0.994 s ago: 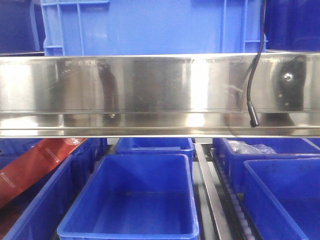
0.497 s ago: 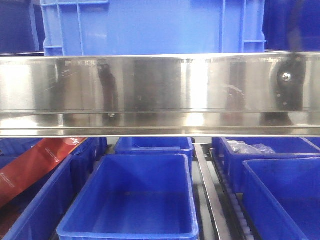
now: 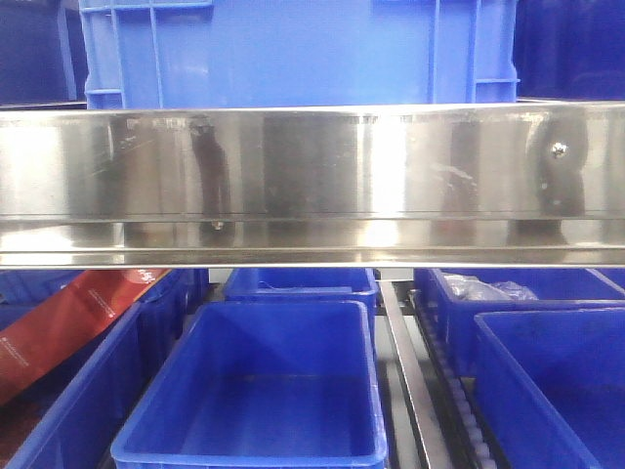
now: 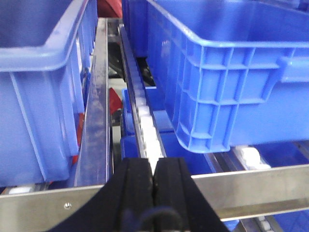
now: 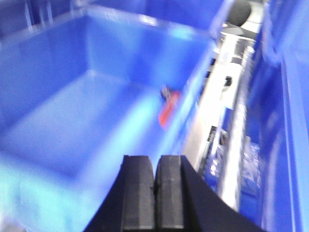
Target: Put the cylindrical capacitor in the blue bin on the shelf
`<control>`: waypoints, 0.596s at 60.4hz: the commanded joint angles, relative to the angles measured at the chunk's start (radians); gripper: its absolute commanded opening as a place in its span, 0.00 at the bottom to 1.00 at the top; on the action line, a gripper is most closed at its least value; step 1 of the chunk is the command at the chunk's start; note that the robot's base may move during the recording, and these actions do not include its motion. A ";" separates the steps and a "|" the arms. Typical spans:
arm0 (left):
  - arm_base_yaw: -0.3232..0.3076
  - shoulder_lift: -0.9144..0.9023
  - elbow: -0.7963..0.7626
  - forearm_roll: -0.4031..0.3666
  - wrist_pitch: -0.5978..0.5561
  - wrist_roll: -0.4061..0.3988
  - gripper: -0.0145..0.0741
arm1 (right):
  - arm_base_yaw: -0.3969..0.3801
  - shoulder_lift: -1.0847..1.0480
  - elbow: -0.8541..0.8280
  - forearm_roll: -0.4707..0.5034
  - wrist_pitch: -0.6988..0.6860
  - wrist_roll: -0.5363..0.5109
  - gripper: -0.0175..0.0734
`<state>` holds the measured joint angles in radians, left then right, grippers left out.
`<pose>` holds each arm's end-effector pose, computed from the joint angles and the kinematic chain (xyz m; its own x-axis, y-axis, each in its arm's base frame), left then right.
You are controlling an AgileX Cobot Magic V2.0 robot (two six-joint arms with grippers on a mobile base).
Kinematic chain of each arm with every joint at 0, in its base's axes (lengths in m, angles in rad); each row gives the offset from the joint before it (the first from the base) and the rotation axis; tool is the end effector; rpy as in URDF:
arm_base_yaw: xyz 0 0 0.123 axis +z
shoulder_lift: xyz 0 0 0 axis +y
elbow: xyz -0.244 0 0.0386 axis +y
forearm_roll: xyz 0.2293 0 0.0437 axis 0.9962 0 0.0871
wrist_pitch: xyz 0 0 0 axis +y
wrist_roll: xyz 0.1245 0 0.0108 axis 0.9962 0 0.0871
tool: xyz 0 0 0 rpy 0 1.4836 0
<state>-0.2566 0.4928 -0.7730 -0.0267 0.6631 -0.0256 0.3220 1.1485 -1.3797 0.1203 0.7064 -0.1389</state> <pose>0.1263 -0.0353 0.3414 -0.2939 0.0289 -0.9554 0.2555 0.9655 -0.0494 0.2472 0.0927 0.4097 -0.3372 -0.1621 -0.9274 -0.4004 0.9162 -0.0146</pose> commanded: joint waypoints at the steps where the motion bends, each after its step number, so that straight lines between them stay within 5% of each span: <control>1: 0.004 -0.004 0.001 -0.009 -0.030 -0.004 0.04 | -0.004 -0.106 0.141 -0.012 -0.116 -0.002 0.01; 15: 0.004 -0.004 0.001 -0.009 -0.030 -0.004 0.04 | -0.004 -0.388 0.509 -0.010 -0.283 -0.002 0.01; 36: 0.004 -0.004 0.001 -0.009 -0.030 -0.004 0.04 | -0.004 -0.743 0.828 -0.005 -0.399 -0.002 0.01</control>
<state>-0.2566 0.4928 -0.7730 -0.0267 0.6534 -0.0256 0.3220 0.4689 -0.5975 0.1186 0.3692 -0.1389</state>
